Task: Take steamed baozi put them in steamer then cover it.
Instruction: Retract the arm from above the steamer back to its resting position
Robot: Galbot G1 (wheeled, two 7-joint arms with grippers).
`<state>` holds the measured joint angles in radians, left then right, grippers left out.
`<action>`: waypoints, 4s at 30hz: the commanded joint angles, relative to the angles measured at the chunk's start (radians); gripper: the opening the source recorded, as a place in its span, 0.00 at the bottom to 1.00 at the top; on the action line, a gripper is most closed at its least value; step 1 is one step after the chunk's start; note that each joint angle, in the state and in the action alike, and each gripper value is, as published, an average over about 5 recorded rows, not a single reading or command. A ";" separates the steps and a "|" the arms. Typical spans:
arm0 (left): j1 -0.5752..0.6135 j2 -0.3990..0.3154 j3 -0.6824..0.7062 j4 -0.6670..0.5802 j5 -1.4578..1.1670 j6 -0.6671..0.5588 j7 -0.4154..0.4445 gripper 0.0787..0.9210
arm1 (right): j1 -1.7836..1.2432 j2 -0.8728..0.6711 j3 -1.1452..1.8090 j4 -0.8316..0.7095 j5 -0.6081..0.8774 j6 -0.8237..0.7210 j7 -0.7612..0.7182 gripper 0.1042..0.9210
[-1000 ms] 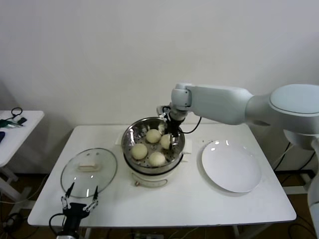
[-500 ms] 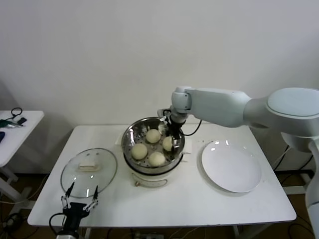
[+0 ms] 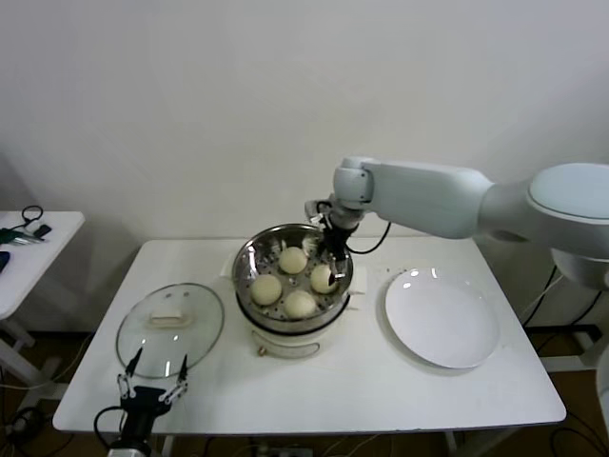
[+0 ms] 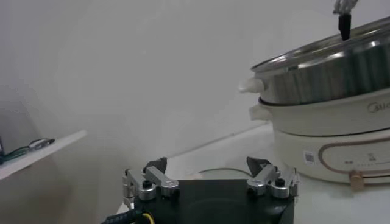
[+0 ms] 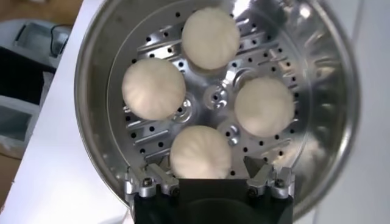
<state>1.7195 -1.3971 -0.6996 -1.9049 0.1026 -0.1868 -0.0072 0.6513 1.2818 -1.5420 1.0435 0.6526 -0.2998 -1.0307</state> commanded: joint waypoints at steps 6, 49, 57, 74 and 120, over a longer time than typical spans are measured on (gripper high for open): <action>-0.004 0.006 0.000 -0.003 0.013 0.001 -0.003 0.88 | 0.060 -0.271 0.084 0.145 0.122 0.136 0.215 0.88; -0.016 -0.017 -0.077 -0.166 0.755 0.188 -0.062 0.88 | -1.785 -0.416 1.912 0.655 -0.126 0.375 0.996 0.88; -0.091 0.039 -0.016 -0.097 1.181 0.259 -0.073 0.88 | -1.821 -0.351 1.928 0.619 -0.185 0.365 1.018 0.88; -0.308 0.068 0.029 0.238 1.357 0.239 -0.084 0.88 | -1.868 -0.297 1.943 0.636 -0.221 0.337 0.987 0.88; -0.599 0.089 0.067 0.593 1.368 0.200 -0.173 0.88 | -1.896 -0.290 1.983 0.584 -0.306 0.362 0.934 0.88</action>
<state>1.1561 -1.3127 -0.6382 -1.3551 1.4868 0.0128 -0.1701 -1.2437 0.9917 0.4400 1.6332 0.3586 0.0591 -0.0908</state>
